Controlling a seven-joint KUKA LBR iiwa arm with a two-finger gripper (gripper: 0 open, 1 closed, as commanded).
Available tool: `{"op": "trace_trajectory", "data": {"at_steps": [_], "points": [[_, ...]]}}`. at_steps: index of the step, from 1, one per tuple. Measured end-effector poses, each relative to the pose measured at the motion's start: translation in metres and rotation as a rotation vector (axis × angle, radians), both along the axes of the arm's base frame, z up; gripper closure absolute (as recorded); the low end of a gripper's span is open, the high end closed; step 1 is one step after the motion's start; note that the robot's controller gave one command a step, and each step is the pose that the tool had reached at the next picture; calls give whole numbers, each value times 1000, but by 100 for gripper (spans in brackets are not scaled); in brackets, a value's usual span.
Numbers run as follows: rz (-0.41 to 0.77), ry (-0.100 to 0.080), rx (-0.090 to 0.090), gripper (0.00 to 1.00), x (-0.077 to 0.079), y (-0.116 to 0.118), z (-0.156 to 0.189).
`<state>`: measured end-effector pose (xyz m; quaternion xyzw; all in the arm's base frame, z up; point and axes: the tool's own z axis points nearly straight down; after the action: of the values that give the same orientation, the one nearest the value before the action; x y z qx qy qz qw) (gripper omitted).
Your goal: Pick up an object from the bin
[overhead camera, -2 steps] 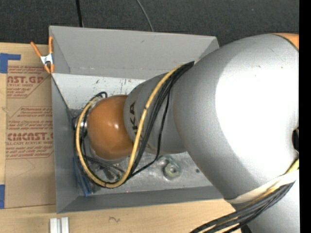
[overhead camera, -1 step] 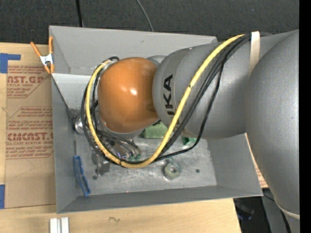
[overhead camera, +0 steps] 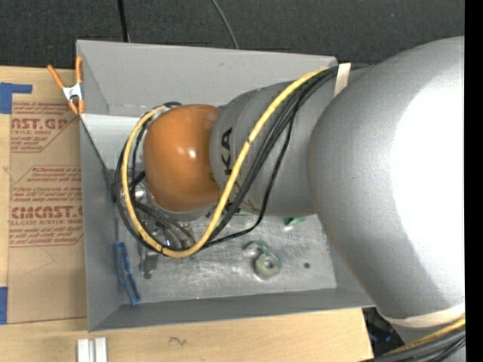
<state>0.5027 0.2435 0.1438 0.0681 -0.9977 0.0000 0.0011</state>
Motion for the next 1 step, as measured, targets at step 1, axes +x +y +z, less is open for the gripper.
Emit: {"op": "trace_trajectory", "data": {"at_steps": [1], "points": [[-289, -8, 1, 100, 68, -48, 54]]}}
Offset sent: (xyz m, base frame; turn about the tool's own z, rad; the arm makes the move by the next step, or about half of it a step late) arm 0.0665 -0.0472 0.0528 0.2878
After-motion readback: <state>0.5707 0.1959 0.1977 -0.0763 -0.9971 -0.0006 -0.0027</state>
